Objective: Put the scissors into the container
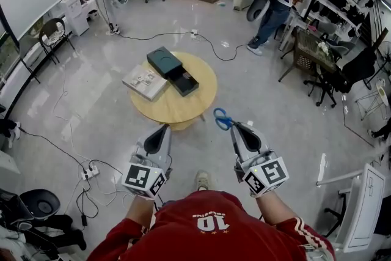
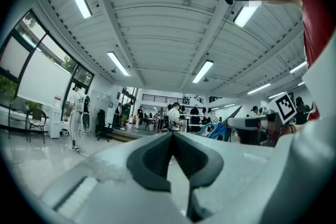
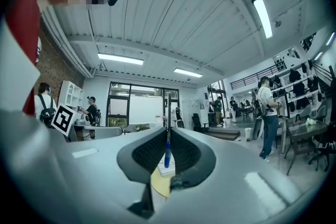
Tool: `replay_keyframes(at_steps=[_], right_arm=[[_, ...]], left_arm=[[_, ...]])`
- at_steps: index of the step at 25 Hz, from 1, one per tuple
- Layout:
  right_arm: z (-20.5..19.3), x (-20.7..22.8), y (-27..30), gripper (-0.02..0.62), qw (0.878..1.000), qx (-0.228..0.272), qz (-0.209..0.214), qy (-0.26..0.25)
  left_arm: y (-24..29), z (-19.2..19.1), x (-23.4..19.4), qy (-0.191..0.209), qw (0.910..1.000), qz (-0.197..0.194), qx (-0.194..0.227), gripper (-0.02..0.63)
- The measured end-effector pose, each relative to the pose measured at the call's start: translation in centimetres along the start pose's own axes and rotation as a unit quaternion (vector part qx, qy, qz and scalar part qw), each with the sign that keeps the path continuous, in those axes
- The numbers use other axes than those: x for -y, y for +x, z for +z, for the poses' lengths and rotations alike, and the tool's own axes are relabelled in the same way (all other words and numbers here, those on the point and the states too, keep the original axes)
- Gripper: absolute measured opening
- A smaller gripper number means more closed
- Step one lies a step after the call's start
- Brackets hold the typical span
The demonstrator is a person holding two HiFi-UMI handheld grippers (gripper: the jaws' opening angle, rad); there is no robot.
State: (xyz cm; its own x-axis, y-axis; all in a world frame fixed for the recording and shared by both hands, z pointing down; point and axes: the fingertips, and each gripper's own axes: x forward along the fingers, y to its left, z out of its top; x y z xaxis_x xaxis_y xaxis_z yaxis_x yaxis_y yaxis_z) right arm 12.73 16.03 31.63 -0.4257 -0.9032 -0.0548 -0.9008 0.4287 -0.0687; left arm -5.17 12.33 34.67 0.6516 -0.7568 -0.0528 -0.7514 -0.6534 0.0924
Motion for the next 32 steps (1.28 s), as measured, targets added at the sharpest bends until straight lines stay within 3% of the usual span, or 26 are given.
replay_keyframes(at_steps=[19, 32], right_arm=[[-0.5, 12.4, 9.3, 0.021, 0.999, 0.007, 0.023, 0.027], [-1.9, 17.3, 13.0, 0.02, 0.997, 0.0, 0.051, 0.061]], left_arm=[[14.9, -0.4, -2.7, 0.015, 0.9997, 0.009, -0.016, 0.002], [19.2, -0.6, -3.6, 0.035, 0.9975, 0.041, -0.046, 0.002]])
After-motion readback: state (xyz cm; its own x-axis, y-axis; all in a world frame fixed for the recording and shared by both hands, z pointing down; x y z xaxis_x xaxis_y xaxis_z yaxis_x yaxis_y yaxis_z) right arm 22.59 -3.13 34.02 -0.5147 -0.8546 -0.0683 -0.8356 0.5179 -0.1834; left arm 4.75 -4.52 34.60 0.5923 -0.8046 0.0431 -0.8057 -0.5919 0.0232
